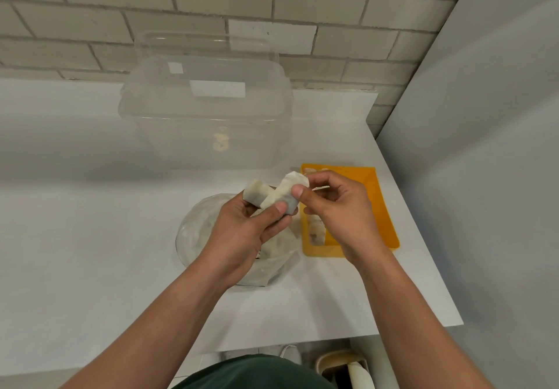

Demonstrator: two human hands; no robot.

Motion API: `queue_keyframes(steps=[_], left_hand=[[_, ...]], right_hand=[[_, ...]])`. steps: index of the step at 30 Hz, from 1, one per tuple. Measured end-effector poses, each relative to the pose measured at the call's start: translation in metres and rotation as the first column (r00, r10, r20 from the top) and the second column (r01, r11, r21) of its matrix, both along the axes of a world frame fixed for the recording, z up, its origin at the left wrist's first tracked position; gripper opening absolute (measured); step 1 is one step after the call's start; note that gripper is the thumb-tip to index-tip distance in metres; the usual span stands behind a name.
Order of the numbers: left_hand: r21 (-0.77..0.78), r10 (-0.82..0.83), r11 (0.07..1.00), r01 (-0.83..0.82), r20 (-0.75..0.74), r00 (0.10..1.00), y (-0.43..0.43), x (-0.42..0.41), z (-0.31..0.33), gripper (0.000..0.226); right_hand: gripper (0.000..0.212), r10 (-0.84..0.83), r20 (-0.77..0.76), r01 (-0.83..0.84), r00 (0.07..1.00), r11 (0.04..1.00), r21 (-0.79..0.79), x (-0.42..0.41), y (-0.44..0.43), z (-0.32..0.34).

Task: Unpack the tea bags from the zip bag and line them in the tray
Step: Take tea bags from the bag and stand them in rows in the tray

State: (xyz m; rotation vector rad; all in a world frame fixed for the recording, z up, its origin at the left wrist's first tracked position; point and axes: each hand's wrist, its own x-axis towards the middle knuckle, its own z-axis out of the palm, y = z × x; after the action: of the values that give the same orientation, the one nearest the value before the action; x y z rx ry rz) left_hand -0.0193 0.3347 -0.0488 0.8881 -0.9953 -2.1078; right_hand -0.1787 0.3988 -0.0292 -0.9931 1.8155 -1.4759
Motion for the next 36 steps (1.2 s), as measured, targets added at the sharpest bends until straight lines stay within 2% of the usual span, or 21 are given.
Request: queue_keyframes(steps=[5, 10, 15, 18, 22, 24, 30, 36], left_hand=[[0.022, -0.049, 0.999, 0.05, -0.019, 0.999, 0.001, -0.001, -0.001, 0.025], [0.019, -0.049, 0.999, 0.05, -0.027, 0.998, 0.003, -0.005, 0.001, 0.025], [0.053, -0.05, 0.997, 0.051, -0.005, 0.999, 0.001, -0.003, 0.002, 0.021], [0.008, -0.029, 1.0, 0.029, 0.051, 0.998, 0.0, -0.002, 0.002, 0.022], [-0.04, 0.013, 0.999, -0.009, 0.112, 0.994, -0.002, 0.002, 0.002, 0.02], [-0.031, 0.021, 0.999, -0.017, 0.108, 0.994, -0.002, 0.004, 0.002, 0.019], [0.023, 0.039, 0.999, -0.04, 0.067, 0.997, -0.006, 0.006, 0.005, 0.02], [0.006, 0.051, 0.999, -0.052, 0.085, 0.995, -0.009, 0.005, 0.004, 0.02]], right_hand=[[0.005, -0.023, -0.152, 0.008, 0.988, 0.995, -0.099, 0.001, 0.003, 0.006], [0.009, 0.11, -0.172, -0.111, 0.979, 0.994, 0.0, -0.003, 0.005, 0.008], [0.007, -0.055, -0.013, 0.054, 0.998, 0.996, -0.075, -0.019, 0.009, 0.005], [0.008, -0.18, -0.044, 0.176, 0.983, 0.981, -0.08, -0.042, 0.008, -0.007], [0.011, -0.288, -0.079, 0.29, 0.954, 0.957, 0.014, -0.076, 0.001, -0.042], [0.014, -0.292, -0.106, 0.302, 0.951, 0.949, 0.09, -0.091, -0.004, -0.06], [0.013, -0.115, -0.162, 0.168, 0.98, 0.914, 0.368, -0.113, -0.013, -0.098], [0.022, -0.075, -0.2, 0.153, 0.977, 0.9, 0.408, -0.112, -0.02, -0.109]])
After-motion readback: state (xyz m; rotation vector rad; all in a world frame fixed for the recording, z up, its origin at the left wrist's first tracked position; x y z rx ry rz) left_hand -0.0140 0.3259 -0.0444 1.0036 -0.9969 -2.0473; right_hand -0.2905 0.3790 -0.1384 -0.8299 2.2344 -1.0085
